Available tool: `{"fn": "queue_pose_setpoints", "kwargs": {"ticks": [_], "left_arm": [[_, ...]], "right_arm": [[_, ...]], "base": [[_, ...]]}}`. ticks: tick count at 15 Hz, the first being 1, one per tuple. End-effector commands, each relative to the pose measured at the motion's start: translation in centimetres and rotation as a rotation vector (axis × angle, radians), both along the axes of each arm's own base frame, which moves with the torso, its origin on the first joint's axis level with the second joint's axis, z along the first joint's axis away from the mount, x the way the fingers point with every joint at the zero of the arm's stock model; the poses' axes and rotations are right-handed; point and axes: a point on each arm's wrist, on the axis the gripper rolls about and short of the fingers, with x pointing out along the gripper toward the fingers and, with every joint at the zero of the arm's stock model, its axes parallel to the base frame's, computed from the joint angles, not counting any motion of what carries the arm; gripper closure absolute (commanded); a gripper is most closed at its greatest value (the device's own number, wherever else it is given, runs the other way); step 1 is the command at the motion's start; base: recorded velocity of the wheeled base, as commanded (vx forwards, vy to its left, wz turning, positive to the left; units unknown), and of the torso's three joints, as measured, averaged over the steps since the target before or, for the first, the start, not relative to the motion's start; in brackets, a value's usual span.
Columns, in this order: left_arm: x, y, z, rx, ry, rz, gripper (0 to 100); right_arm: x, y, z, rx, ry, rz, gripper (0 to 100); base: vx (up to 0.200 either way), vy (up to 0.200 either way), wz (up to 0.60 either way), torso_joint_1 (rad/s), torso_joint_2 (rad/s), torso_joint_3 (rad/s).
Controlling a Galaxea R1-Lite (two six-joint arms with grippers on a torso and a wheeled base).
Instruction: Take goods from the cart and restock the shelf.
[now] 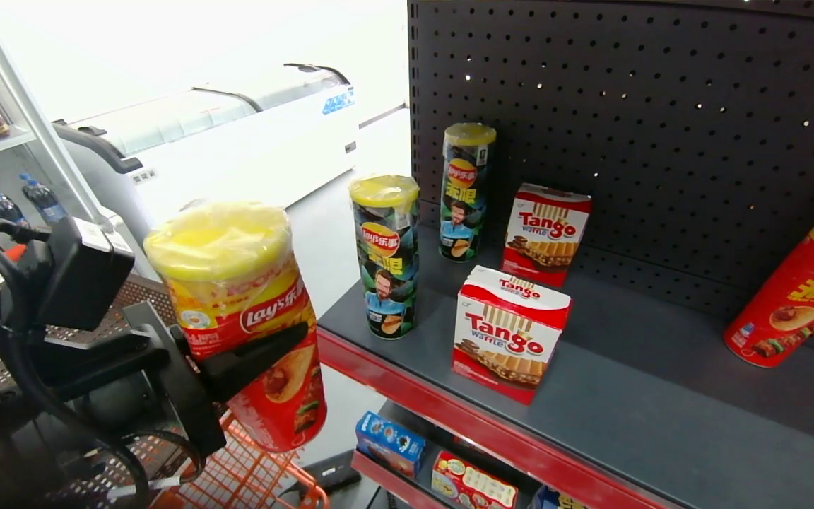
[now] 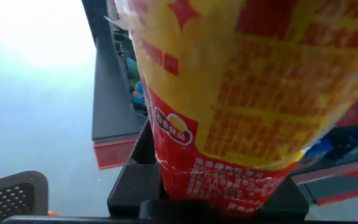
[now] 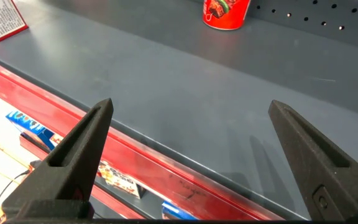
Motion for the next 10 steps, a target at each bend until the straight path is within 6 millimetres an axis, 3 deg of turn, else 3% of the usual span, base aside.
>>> {"fn": "queue_pose_setpoints", "kwargs": {"ticks": [1, 10], "left_arm": [[-0.7, -0.8, -0.3, 0.006, 0.008, -0.057, 100], [-1.8, -0.6, -1.9, 0.029, 0.055, -0.147, 100]], "right_arm": [[0.0, 0.0, 0.0, -0.001, 0.001, 0.0, 0], [0.0, 0.0, 0.0, -0.002, 0.001, 0.002, 0]], "base": [[0.0, 0.0, 0.0, 0.0, 0.0, 0.0], [0.0, 0.0, 0.0, 0.0, 0.0, 0.0]]}}
